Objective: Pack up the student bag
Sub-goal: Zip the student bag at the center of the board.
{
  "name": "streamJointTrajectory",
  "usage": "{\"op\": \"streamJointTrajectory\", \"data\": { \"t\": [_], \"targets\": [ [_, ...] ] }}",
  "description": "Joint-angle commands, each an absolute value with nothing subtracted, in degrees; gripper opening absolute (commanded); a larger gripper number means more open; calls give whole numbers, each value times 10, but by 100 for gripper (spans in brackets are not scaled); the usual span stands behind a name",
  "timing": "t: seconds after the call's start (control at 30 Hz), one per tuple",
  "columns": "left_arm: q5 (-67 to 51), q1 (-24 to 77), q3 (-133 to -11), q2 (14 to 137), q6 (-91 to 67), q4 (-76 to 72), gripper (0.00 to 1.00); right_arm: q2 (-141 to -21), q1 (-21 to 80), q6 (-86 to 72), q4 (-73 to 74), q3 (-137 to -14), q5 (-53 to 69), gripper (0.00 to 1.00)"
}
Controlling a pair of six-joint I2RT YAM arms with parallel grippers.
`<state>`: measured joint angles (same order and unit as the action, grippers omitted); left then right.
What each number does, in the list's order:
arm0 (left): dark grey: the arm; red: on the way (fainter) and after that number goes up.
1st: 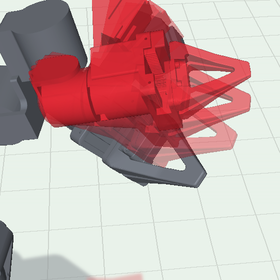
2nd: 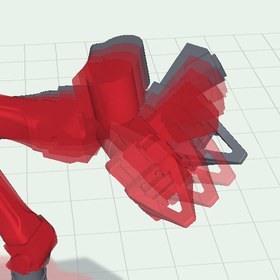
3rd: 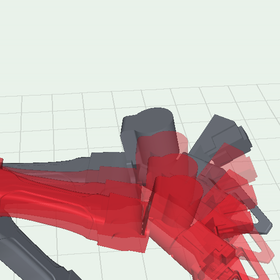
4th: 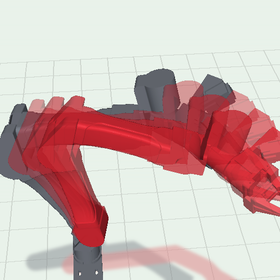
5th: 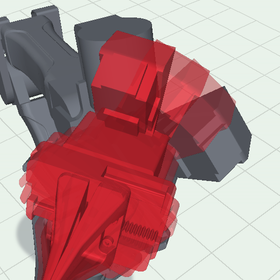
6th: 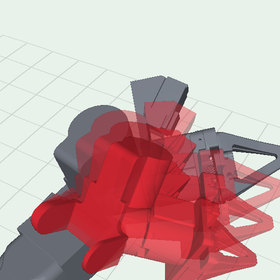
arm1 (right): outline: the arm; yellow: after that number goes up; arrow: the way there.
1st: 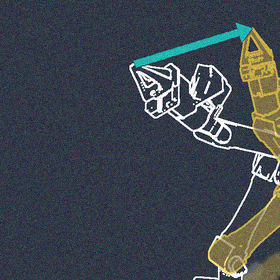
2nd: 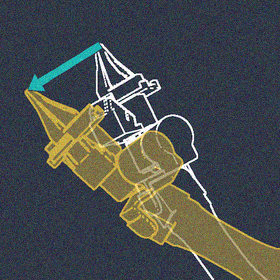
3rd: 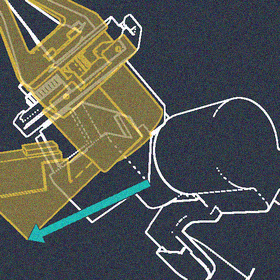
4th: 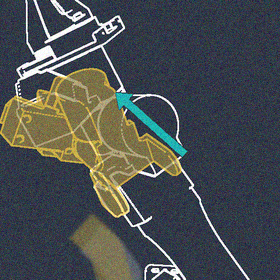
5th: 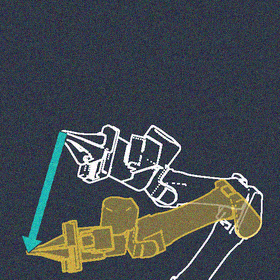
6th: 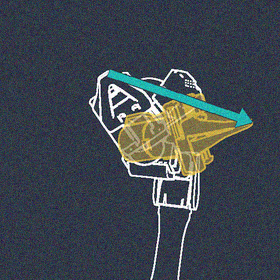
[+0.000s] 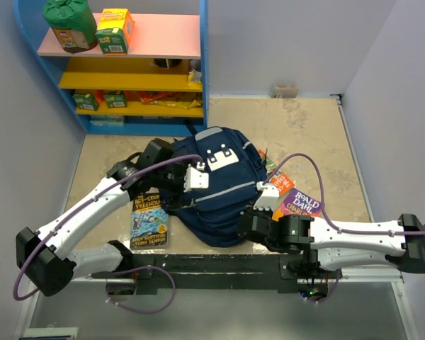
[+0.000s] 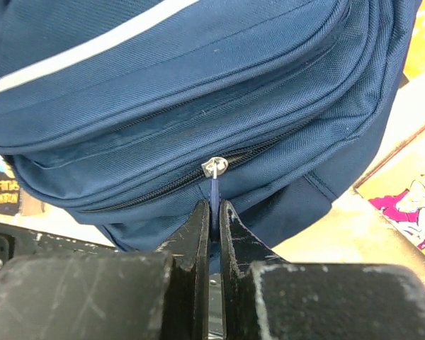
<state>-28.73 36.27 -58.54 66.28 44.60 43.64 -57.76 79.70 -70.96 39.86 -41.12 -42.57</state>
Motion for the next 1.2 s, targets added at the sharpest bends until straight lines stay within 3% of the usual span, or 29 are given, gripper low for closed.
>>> {"op": "streamJointTrajectory", "data": {
  "t": [0.0, 0.2, 0.5, 0.6, 0.67, 0.87, 0.97, 1.0, 1.07, 1.1, 1.17],
  "targets": [
    [-397, 399, -574, 680, 345, 348, 100, -553, 795, -709, 376, -424, -462, 0],
    [-377, 442, -568, 755, 251, 240, 100, -527, 795, -746, 394, -403, -465, 0],
    [-308, 461, -637, 840, 271, 214, 100, -508, 795, -777, 396, -377, -457, 0],
    [-310, 464, -637, 852, 262, 203, 88, -510, 795, -773, 394, -376, -453, 0],
    [-306, 475, -632, 860, 264, 196, 74, -512, 795, -770, 390, -375, -452, 0],
    [-252, 537, -622, 870, 273, 195, 68, -505, 795, -780, 392, -371, -451, 0],
    [-239, 539, -625, 874, 282, 198, 51, -497, 795, -788, 395, -367, -450, 0],
    [-243, 540, -628, 875, 286, 204, 38, -497, 795, -789, 403, -368, -450, 0],
    [-247, 542, -645, 868, 316, 233, 27, -499, 795, -801, 417, -372, -455, 0],
    [-244, 545, -650, 866, 326, 243, 16, -500, 795, -803, 427, -375, -456, 0],
    [-237, 545, -658, 855, 357, 278, 9, -502, 795, -814, 439, -378, -458, 0]
  ]
}}
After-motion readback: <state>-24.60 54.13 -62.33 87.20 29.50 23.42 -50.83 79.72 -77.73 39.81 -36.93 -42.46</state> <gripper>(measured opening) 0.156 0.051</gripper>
